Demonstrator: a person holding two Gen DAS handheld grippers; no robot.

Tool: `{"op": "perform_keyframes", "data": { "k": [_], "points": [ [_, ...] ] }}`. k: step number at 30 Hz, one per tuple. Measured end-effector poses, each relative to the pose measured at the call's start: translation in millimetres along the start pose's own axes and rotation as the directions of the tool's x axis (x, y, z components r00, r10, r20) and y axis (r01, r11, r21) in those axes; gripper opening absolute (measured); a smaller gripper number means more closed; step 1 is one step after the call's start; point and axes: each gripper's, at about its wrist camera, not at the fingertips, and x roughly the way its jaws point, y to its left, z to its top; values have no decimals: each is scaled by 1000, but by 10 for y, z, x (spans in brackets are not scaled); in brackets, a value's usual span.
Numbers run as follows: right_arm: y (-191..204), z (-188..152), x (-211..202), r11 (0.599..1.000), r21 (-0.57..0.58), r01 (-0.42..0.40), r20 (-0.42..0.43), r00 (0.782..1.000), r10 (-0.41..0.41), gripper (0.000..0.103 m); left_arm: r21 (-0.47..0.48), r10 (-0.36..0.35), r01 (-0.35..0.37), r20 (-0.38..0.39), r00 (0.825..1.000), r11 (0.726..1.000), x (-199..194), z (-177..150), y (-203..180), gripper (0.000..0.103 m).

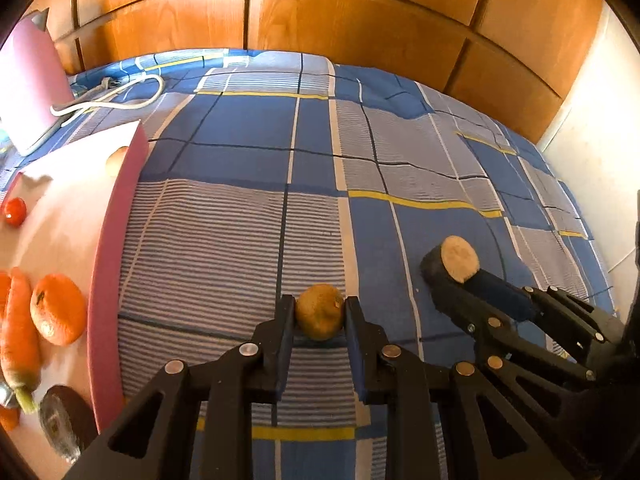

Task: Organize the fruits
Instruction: 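Carry the yellow fruit and the wooden slice toward the tray with both grippers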

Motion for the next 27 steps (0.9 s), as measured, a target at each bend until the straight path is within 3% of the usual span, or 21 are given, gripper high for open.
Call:
{"op": "perform_keyframes", "data": {
  "k": [3,5,10,11,15,18,25,27],
  "points": [
    [18,-49,-33,1000,-7,6,-6,1000,-6,22,11,5,-5,-3,1000,1000,-55,-49,-15,24],
    [11,-72,-36,1000,-1,9,-18,1000,-9,5,15,7,-7,-4,1000,1000,-95,-77,-22,24],
    [-34,-93,-63,999,37,-21,-24,999,22,5,25,10,-10,-8,1000,1000,-158,-154,-24,24],
    [-56,-97,-66,998,54,-39,-26,999,40,8,25,10,-9,-8,1000,1000,-164,-161,-19,24],
    [-113,-102,-123,994,89,-63,-6,998,63,35,19,2,-2,-8,1000,1000,-194,-194,2,24],
    [-108,-32,-145,996,71,-49,18,999,47,42,9,-7,8,-12,1000,1000,-193,-206,20,24],
    [-3,182,91,1000,8,0,-11,1000,0,45,9,-3,3,-6,1000,1000,-226,-209,23,24],
    [34,180,119,1000,-15,11,-14,1000,-11,34,6,2,-2,3,1000,1000,-254,-202,35,24]
  ]
}}
